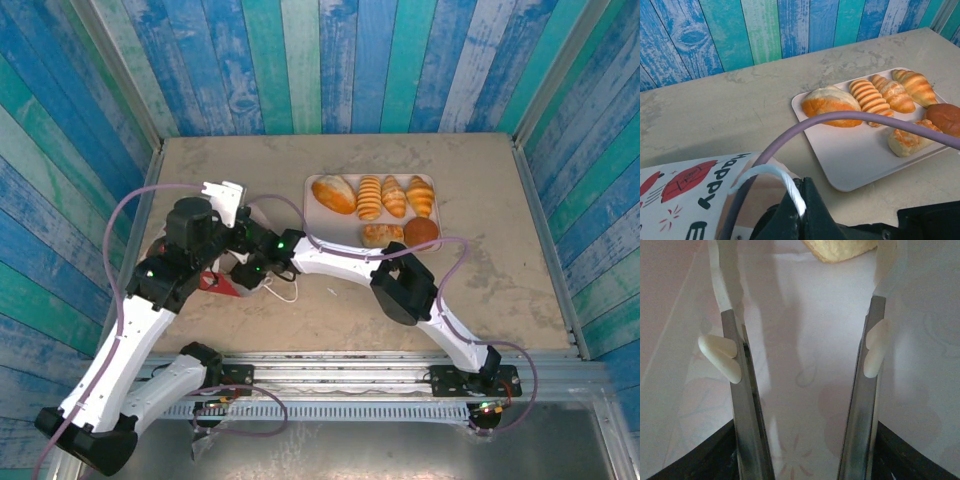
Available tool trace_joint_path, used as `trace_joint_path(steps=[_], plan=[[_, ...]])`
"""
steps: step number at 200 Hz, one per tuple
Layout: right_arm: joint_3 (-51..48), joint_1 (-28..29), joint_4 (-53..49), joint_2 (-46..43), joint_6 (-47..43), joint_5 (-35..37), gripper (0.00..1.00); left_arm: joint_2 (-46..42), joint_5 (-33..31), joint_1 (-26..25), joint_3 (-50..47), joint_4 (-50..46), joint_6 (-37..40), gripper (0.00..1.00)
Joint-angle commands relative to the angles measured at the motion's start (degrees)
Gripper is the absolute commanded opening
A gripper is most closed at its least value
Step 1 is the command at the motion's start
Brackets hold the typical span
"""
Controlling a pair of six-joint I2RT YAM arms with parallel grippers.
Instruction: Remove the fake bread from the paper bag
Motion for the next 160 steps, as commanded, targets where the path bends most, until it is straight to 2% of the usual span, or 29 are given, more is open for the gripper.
trace_joint_path(steps=[1, 57, 84, 129, 160], plan=[[4.11, 0.4, -4.52, 3.06, -1.39, 3.93, 0.62, 0.29, 2.51, -0.09, 1.59, -0.29, -0.24, 0.0], [6.81, 0.49, -5.38, 4.73, -0.32, 5.76, 0.6, 0.44, 2.11, -0.14, 1.1, -0.24, 0.14, 0.0], [7.21, 0.48, -5.76, 4.08, 0.35, 5.98, 0.53, 0.31, 1.51, -0.14, 0.6, -0.17, 0.26, 0.0], [5.19, 0.39, -6.31, 0.71, 2.1, 5.96, 0.36, -0.67, -1.44, -0.14, -0.69, 0.65, -0.51, 0.0], [0.78, 0.01, -5.9, -3.76, 3.47, 4.89, 0.31, -2.1, -5.71, -0.14, -2.11, 1.36, -1.4, 0.0]])
